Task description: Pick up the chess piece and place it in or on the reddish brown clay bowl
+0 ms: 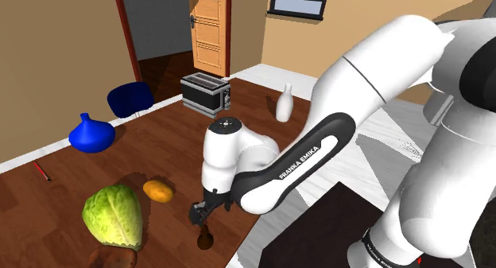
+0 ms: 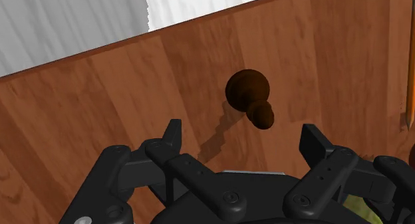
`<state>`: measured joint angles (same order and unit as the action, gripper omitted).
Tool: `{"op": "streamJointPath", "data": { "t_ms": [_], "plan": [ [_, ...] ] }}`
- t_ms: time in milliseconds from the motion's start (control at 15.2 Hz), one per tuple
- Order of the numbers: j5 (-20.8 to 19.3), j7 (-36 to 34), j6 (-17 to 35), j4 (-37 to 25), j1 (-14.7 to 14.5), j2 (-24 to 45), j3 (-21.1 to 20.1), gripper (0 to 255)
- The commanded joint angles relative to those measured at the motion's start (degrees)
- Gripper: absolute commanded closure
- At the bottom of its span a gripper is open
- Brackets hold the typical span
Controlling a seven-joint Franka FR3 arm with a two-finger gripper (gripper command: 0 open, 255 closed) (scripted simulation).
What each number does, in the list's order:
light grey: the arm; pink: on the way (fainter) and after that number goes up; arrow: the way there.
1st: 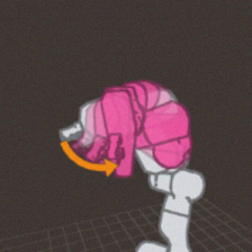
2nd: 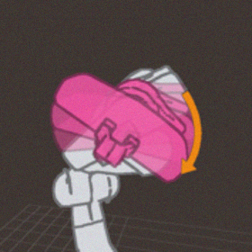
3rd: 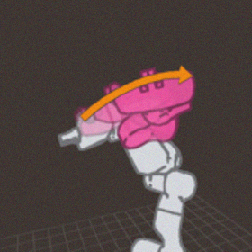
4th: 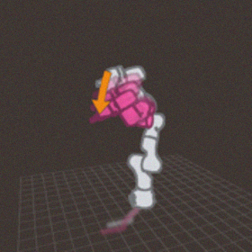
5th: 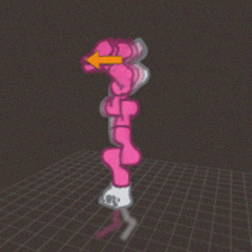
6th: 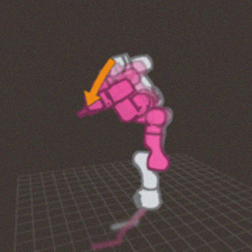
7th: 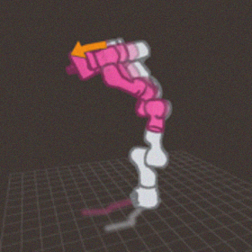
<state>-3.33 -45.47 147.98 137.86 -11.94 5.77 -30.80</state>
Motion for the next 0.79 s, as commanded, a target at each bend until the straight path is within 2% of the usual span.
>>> {"op": "streamJointPath", "data": {
  "t_ms": [0, 528, 726],
  "plan": [
    [-5.6, -4.7, 2.2, -2.6, -1.6, 5.3, 0.7, 0],
    [-12.8, -10.0, 6.8, -4.5, -5.2, 12.5, 4.7, 0],
    [-13.2, -10.4, 7.2, -4.6, -5.5, 13.0, 5.0, 0]
  ]
}}
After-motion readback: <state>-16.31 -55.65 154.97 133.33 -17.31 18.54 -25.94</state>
